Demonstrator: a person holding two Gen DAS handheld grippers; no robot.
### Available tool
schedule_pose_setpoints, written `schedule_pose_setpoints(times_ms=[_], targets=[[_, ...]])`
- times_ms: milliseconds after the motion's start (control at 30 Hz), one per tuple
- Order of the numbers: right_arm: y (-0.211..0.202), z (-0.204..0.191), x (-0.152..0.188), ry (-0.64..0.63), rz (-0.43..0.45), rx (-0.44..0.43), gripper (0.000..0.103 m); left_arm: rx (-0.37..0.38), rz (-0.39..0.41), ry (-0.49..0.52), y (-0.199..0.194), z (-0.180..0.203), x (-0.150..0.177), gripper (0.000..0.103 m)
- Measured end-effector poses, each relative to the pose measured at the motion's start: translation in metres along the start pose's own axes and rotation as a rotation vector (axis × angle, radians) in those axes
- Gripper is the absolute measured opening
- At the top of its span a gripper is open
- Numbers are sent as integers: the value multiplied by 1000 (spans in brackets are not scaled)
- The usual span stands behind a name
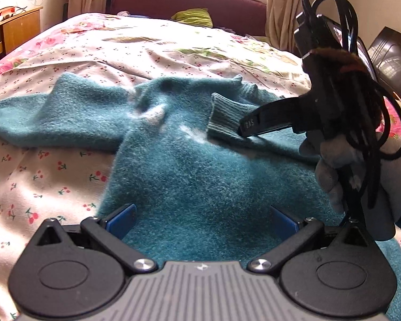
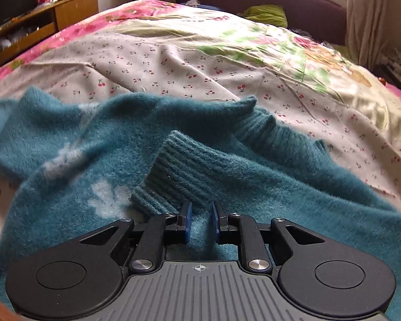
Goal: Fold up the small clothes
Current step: 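Carry the sleeve across the sweater body with the right gripper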
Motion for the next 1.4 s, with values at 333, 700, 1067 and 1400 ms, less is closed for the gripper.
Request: schedule_pose_setpoints(times_ms=[333, 700, 1067, 1400], targets=[[-16, -22, 5, -118, 46, 52, 33, 10, 25, -45, -15, -16, 0, 103], [-10, -19, 12, -147, 86, -5, 48, 9, 3, -7, -7, -8, 3, 103], [-8, -17, -1, -30, 113, 8, 15, 20, -3, -36, -3, -14, 3, 103], [-7, -32, -7, 18, 160, -22, 15, 16, -9, 11, 0, -5, 5, 103]])
Point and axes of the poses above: each gripper's, at about its wrist camera, not at the fingertips, and y roughly the way its jaws point, z to its right, x to its underside, the point moved 4 cm from there along y, roughly the way its jaws point, and after that the axes turned 5 degrees about y, right-handed, at the moved point
